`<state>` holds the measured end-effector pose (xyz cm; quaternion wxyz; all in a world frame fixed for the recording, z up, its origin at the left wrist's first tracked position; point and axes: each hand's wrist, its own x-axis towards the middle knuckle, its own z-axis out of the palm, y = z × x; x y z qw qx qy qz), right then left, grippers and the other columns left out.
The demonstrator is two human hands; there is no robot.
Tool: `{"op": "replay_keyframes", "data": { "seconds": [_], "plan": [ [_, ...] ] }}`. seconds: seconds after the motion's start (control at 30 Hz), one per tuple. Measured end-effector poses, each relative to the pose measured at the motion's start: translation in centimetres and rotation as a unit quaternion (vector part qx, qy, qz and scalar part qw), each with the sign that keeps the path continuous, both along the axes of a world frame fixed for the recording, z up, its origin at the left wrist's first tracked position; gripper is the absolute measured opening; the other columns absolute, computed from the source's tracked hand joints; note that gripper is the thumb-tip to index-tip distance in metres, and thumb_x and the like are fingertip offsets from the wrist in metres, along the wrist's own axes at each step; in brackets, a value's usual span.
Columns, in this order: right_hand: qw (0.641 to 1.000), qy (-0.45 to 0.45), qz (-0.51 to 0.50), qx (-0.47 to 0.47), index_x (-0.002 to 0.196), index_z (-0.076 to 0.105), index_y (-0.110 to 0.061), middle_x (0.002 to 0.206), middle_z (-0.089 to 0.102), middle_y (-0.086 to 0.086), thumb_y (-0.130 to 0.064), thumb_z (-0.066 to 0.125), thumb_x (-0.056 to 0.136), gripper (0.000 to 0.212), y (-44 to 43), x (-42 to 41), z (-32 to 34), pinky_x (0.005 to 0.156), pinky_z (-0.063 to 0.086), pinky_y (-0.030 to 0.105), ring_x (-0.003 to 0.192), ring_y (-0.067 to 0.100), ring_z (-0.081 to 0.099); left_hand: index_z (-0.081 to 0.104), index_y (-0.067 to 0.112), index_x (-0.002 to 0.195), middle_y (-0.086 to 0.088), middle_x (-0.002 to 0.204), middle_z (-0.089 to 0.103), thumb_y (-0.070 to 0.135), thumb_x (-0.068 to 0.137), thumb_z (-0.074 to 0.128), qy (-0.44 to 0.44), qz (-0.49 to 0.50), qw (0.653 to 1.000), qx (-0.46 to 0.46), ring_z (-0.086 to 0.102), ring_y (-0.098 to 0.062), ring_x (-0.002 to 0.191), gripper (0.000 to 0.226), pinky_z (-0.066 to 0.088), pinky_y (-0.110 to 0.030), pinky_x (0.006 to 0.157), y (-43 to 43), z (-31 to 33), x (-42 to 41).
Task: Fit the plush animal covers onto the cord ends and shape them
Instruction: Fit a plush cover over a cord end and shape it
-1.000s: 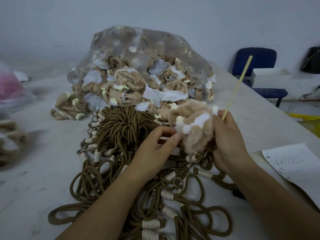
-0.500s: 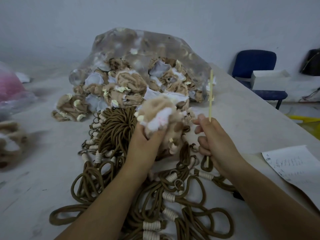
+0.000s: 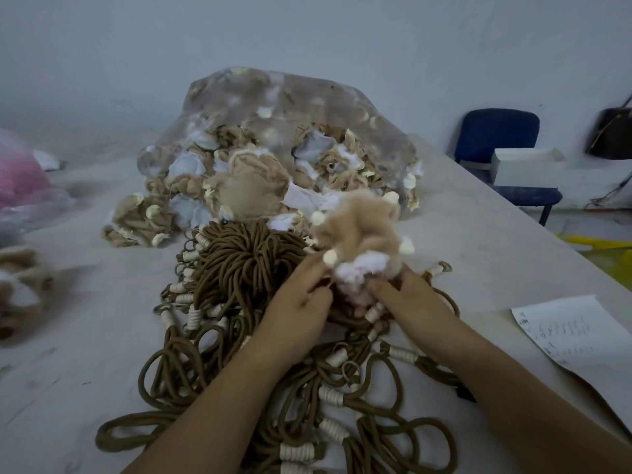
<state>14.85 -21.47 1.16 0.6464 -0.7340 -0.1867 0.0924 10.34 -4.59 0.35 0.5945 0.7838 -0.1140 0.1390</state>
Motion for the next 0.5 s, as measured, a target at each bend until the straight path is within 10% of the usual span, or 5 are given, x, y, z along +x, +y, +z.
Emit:
{"op": "replay_keyframes", "data": {
  "seconds": [0.2, 0.5],
  "plan": [
    [0.976, 0.169, -0.02, 0.138, 0.085, 0.052, -0.01, 0.056, 0.052, 0.005, -0.025, 0.047, 0.097, 0.02, -1.0, 0.9, 1.1, 0.037, 0.035, 0.021, 0.042, 0.011, 0.043, 0.058, 0.042, 0.108, 0.027, 0.122, 0.052, 0.009, 0.094, 0.04, 0.002, 0.056, 0.997, 0.062, 0.047, 0.012, 0.117, 0.04, 0.038, -0.008, 0.098, 0.5, -0.5, 0.4],
    [0.948, 0.159, -0.098, 0.257, 0.074, 0.044, -0.02, 0.057, 0.037, -0.006, -0.027, 0.05, 0.094, 0.022, -4.8, 4.8, 3.9, 0.035, 0.023, 0.017, 0.037, 0.004, 0.023, 0.063, 0.022, 0.122, 0.014, 0.121, 0.052, 0.018, 0.101, 0.041, 0.051, 0.029, 0.97, 0.235, 0.039, -0.001, 0.118, 0.03, 0.029, -0.005, 0.088, 0.3, -1.2, 0.8]
  ]
}}
